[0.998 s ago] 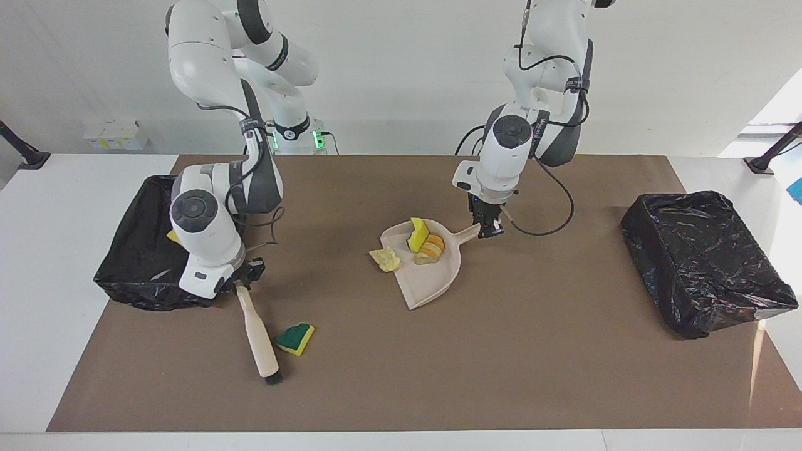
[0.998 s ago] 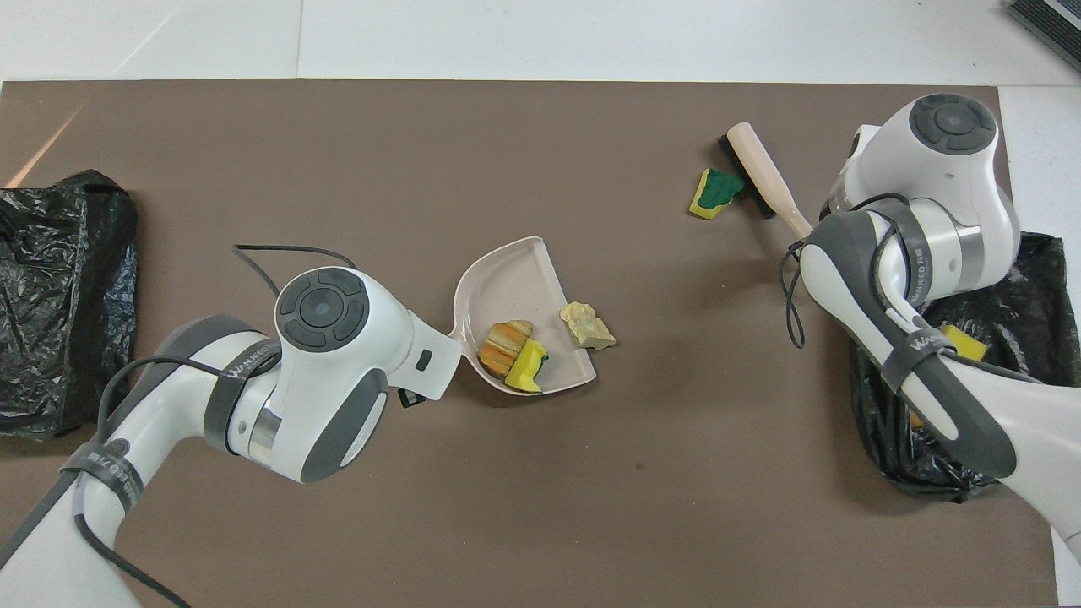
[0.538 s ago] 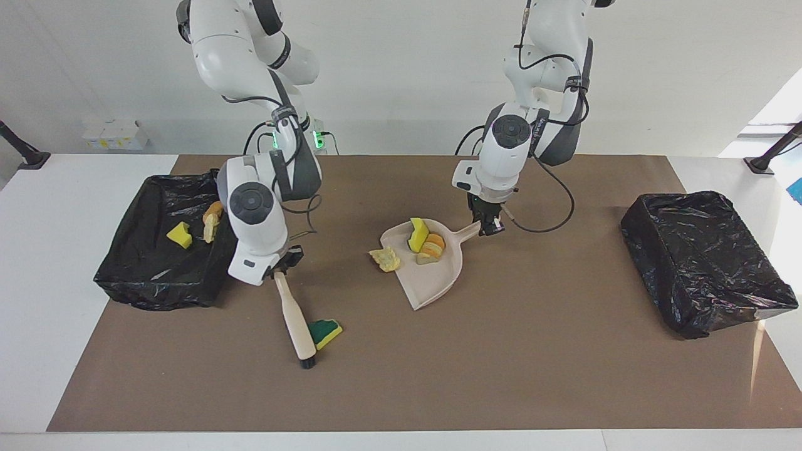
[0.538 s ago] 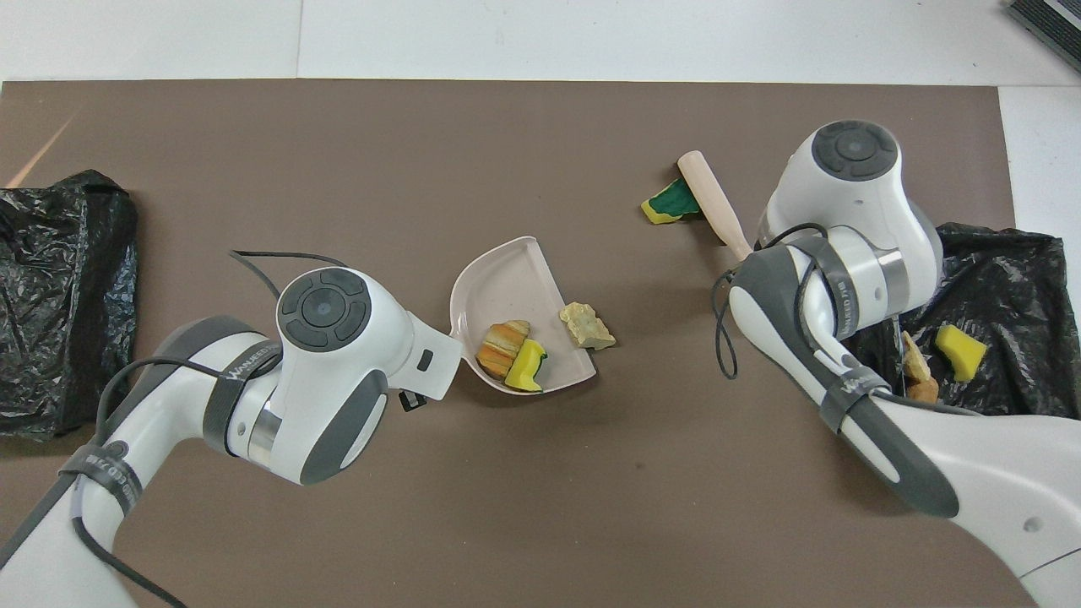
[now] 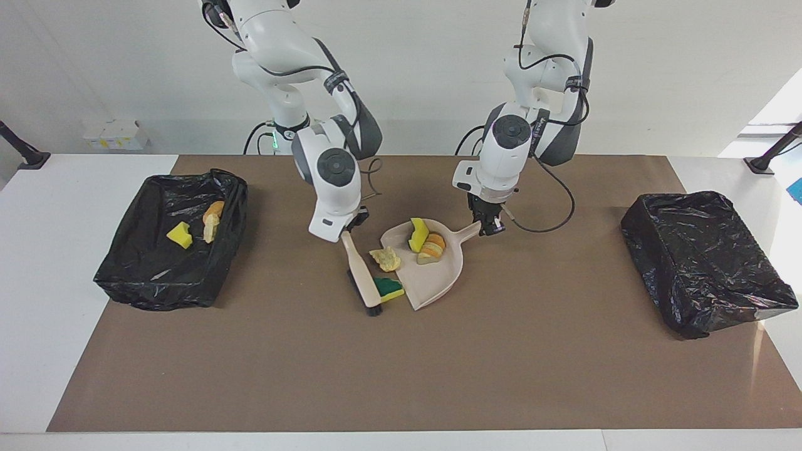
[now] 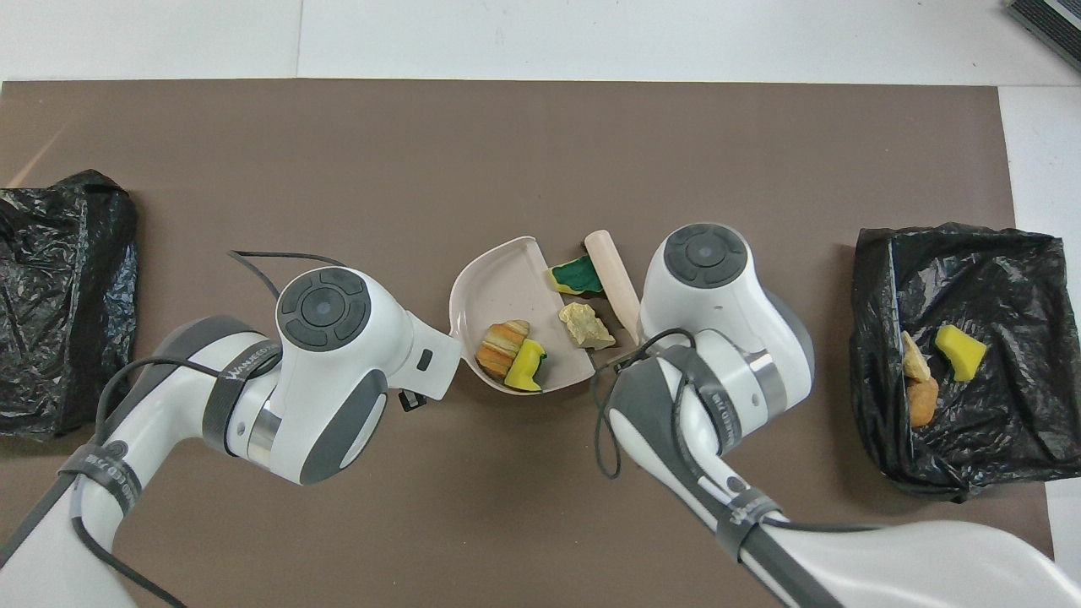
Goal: Sweep and dump trash in bin
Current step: 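Sweep the green sponge into the dustpan with the right gripper's brush, then carry the loaded dustpan with the left gripper to the black bag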
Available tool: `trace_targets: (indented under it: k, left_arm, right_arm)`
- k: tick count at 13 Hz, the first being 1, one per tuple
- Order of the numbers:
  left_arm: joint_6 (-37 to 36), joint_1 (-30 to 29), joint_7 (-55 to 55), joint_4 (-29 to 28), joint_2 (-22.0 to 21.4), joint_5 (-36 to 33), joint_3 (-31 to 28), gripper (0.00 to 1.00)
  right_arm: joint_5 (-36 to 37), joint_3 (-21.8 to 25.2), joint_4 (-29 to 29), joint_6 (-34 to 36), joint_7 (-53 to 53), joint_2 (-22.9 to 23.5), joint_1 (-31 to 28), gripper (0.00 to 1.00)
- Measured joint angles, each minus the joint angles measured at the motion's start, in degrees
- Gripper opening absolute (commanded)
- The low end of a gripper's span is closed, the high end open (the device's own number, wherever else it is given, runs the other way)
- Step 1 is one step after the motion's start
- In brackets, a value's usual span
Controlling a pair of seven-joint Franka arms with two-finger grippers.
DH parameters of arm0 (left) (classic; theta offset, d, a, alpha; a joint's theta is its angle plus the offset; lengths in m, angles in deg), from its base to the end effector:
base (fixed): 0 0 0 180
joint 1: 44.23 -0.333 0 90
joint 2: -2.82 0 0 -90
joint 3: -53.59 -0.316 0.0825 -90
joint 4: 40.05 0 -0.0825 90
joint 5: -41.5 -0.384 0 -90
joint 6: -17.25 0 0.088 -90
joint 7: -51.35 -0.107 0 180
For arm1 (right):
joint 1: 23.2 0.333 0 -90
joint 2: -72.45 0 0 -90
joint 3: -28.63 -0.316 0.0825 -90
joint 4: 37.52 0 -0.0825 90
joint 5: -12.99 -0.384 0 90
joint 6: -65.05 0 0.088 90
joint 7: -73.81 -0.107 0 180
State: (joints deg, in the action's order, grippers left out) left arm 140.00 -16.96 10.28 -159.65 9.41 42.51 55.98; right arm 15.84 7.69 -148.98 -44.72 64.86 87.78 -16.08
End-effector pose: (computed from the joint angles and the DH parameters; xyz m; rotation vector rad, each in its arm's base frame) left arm 0.4849 -0.2766 0.3653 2.5494 -1.7901 -0.0900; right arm 0.5105 0.2603 0.3334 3.0226 0.5474 -0.4334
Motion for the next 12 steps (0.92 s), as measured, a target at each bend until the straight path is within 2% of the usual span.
trace_targets:
  k: [6, 9, 12]
  left_arm:
    - [0.1, 0.0, -0.2, 0.0, 0.0, -0.8, -0.1, 0.00]
    - [0.5, -0.1, -2.0, 0.0, 0.0, -0.9, -0.3, 0.00]
    - [3.3, -0.8, -4.4, -0.8, 0.0, -1.0, -0.3, 0.00]
  right_arm:
    - [-4.8, -0.2, -1.1, 3.4, -5.4, -2.3, 5.8, 0.00]
    - [-5.1, -0.2, -0.6, 4.7, -5.9, -2.7, 6.0, 0.00]
    - [-5.3, -0.1, 2.5, 8.7, -5.9, -2.9, 6.0, 0.00]
